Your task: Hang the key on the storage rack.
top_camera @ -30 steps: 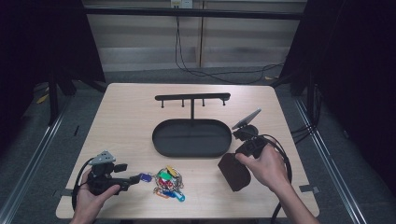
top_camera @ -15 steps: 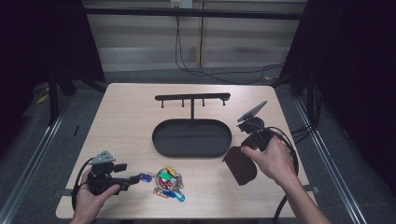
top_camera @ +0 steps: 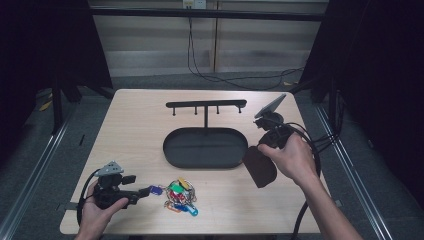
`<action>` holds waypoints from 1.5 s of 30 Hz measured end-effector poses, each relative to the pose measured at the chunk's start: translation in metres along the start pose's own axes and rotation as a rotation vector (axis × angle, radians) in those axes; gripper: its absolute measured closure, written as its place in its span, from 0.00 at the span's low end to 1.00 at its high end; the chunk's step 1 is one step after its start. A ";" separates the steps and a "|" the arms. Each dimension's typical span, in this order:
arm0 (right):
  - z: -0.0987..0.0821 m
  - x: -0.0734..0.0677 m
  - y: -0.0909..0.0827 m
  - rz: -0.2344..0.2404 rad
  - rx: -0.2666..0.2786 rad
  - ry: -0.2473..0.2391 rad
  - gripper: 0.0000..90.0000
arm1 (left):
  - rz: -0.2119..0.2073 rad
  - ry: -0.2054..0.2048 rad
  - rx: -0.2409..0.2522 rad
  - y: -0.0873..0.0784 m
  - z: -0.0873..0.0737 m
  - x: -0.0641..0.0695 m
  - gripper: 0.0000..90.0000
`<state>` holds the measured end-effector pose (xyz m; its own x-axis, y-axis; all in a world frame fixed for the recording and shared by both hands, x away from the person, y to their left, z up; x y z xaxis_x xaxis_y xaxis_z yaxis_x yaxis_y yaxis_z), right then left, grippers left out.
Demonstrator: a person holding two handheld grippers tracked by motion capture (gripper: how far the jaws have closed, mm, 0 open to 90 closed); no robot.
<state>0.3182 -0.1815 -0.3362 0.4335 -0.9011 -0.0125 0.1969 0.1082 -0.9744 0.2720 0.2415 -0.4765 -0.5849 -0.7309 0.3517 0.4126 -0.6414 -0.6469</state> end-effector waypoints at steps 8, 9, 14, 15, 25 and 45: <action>0.015 0.001 -0.001 -0.024 -0.008 0.009 0.83 | -0.004 0.001 0.004 0.000 0.000 0.000 0.23; 0.017 0.002 -0.001 -0.026 -0.010 0.012 0.83 | -0.003 0.004 0.002 0.000 0.000 0.000 0.23; 0.028 0.006 0.000 -0.038 -0.023 0.031 0.83 | -0.002 0.005 0.002 0.000 0.000 0.000 0.23; 0.030 0.006 0.001 -0.033 -0.026 0.031 0.83 | -0.002 0.004 0.000 0.000 0.000 0.000 0.23; 0.050 0.008 0.007 -0.031 -0.027 0.039 0.83 | 0.002 0.006 -0.004 0.001 0.000 0.000 0.23; 0.083 0.024 0.024 0.036 0.011 0.097 0.83 | -0.006 0.007 -0.003 0.001 0.000 0.001 0.23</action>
Point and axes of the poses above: each handheld gripper's, and its own axes: y roughly forward along the jaws, z roughly out of its top, x roughly to its right, the point moved 2 cm from there along y, roughly forward along the jaws, and after that the axes turned 7 degrees about -y, right-handed, at the moved point
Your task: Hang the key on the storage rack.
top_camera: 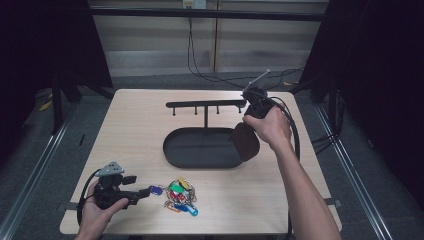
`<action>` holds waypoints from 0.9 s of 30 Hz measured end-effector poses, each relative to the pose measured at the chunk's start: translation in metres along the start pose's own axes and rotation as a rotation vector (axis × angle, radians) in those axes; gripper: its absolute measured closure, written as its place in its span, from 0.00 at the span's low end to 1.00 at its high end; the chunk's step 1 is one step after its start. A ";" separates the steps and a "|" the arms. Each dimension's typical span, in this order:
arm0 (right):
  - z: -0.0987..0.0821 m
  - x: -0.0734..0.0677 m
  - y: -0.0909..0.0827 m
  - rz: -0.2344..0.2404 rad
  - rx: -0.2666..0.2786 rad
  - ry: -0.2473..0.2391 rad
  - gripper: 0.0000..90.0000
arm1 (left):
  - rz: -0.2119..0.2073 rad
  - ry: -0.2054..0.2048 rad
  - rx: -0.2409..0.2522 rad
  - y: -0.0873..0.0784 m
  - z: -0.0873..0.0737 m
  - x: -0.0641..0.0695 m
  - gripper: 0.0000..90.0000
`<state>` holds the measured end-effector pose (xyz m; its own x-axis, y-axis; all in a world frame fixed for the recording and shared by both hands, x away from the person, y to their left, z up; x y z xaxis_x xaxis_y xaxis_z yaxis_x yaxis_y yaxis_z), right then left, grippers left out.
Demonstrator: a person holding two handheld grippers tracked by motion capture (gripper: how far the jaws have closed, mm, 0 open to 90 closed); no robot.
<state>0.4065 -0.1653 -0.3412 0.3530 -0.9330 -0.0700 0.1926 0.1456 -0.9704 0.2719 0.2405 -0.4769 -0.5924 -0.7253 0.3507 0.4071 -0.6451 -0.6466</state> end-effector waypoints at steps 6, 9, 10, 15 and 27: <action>0.003 0.008 0.011 0.063 0.033 0.050 0.83 | -0.001 -0.004 0.002 0.000 0.000 0.001 0.23; 0.004 0.010 0.015 0.094 0.044 0.061 0.83 | -0.004 -0.004 0.002 -0.001 0.000 0.000 0.23; 0.004 0.011 0.016 0.097 0.051 0.066 0.83 | -0.001 -0.004 0.004 -0.001 0.000 0.000 0.23; 0.006 0.014 0.021 0.110 0.069 0.085 0.83 | -0.001 0.001 0.005 -0.001 0.000 0.000 0.23; 0.005 0.022 0.040 0.235 0.145 0.154 0.83 | 0.006 -0.003 0.005 -0.001 0.000 0.000 0.23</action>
Point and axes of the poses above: each handheld gripper's, and its own axes: y roughly forward along the jaws, z roughly out of its top, x roughly to its right, the point moved 2 cm from there along y, roughly forward along the jaws, and after that the axes turned 7 degrees about -y, right-handed, at the moved point
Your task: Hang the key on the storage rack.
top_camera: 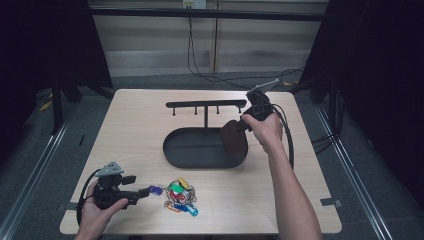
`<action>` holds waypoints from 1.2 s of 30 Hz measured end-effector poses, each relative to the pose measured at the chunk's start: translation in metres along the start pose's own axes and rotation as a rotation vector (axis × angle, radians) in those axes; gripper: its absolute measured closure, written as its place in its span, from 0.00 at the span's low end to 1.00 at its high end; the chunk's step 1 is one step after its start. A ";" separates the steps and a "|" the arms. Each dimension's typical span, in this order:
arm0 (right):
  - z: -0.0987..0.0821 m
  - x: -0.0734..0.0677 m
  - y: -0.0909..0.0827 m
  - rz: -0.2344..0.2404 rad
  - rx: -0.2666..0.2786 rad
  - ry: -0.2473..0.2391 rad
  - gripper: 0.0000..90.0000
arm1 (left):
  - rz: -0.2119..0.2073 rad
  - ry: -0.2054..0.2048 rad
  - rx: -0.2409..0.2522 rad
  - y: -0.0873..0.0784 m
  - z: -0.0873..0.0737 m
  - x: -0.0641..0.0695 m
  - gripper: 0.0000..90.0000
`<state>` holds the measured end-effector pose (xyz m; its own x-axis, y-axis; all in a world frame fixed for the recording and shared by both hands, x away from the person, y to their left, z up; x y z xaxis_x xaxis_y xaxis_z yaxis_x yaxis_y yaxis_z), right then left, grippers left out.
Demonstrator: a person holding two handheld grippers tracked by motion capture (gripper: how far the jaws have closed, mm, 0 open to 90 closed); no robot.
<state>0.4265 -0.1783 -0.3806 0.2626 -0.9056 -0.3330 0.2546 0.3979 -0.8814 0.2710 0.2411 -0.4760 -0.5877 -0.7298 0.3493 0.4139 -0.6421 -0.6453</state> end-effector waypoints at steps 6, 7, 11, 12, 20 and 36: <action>-0.009 0.017 0.014 0.052 0.026 0.047 0.83 | 0.001 0.002 0.001 0.000 0.000 0.000 0.23; -0.011 0.020 0.016 0.066 0.031 0.059 0.83 | 0.002 0.001 0.002 0.000 0.000 0.000 0.23; -0.013 0.024 0.022 0.089 0.062 0.091 0.83 | 0.003 0.002 -0.001 0.000 0.000 0.000 0.23; -0.012 0.023 0.025 0.087 0.066 0.094 0.83 | 0.004 0.003 0.000 0.000 0.000 0.000 0.23; -0.013 0.020 0.040 0.157 0.101 0.098 0.83 | 0.004 0.003 0.002 -0.002 -0.001 0.000 0.23; -0.020 0.025 0.059 0.137 0.073 0.112 0.79 | 0.012 0.005 0.021 -0.004 0.000 0.000 0.23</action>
Point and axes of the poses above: each handheld gripper's, and its own axes: y roughly forward along the jaws, z roughly out of its top, x roughly to its right, the point moved 2 cm from there along y, roughly forward along the jaws, and after that the axes turned 7 degrees about -y, right-handed, at the moved point
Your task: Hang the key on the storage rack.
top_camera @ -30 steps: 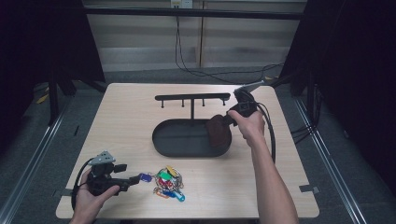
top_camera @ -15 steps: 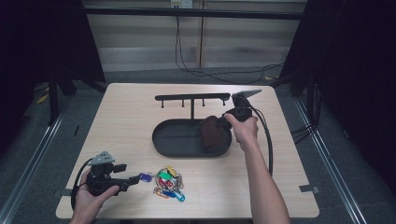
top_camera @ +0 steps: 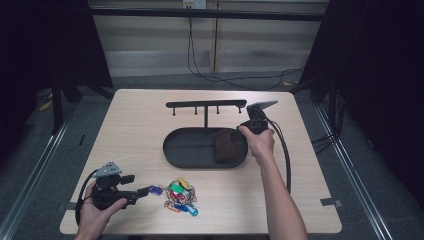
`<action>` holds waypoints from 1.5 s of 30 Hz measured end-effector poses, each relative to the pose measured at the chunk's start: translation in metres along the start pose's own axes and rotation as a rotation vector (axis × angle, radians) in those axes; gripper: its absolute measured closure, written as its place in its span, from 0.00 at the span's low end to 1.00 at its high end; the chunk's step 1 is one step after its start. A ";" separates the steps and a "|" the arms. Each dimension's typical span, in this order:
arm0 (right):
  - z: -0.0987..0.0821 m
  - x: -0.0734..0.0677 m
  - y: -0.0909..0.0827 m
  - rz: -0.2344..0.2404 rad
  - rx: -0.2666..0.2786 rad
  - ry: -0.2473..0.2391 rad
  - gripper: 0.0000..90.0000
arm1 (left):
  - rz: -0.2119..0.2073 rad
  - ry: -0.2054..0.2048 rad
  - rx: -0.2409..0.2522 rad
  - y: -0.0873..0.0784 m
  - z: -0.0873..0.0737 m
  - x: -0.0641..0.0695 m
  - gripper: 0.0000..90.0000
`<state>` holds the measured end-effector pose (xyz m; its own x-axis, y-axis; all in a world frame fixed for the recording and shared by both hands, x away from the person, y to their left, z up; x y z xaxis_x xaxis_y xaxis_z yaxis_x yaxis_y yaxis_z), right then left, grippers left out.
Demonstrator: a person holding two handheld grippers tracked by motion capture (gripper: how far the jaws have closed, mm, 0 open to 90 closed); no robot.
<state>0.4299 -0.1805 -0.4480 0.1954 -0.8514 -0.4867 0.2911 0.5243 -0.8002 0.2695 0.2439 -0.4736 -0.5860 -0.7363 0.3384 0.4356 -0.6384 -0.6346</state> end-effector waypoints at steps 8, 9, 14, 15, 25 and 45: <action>-0.001 0.004 0.002 -0.079 0.004 -0.007 0.74 | 0.000 -0.001 0.001 0.000 0.000 -0.001 0.23; -0.001 0.005 0.003 -0.098 -0.005 -0.016 0.76 | -0.001 -0.002 0.001 0.000 0.000 0.000 0.23; -0.003 0.006 0.004 -0.123 0.014 -0.026 0.71 | 0.000 -0.007 0.006 0.000 0.000 0.000 0.23; -0.003 0.006 0.003 -0.126 0.016 -0.029 0.70 | -0.002 -0.004 0.008 -0.001 0.000 0.000 0.23; -0.006 -0.002 -0.015 -0.204 0.046 -0.116 0.50 | -0.006 0.005 0.002 0.000 0.000 0.002 0.24; -0.043 -0.015 -0.047 -0.218 0.113 -0.215 0.30 | -0.011 -0.022 0.013 0.002 0.000 0.002 0.25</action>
<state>0.3732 -0.1934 -0.4183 0.3068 -0.9274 -0.2138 0.4474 0.3389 -0.8276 0.2692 0.2415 -0.4746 -0.5758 -0.7338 0.3605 0.4381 -0.6492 -0.6217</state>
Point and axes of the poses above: each handheld gripper's, and its own axes: y roughly forward along the jaws, z roughly out of its top, x roughly to its right, the point moved 2 cm from there along y, roughly forward along the jaws, and after that the axes turned 7 degrees about -y, right-handed, at the moved point
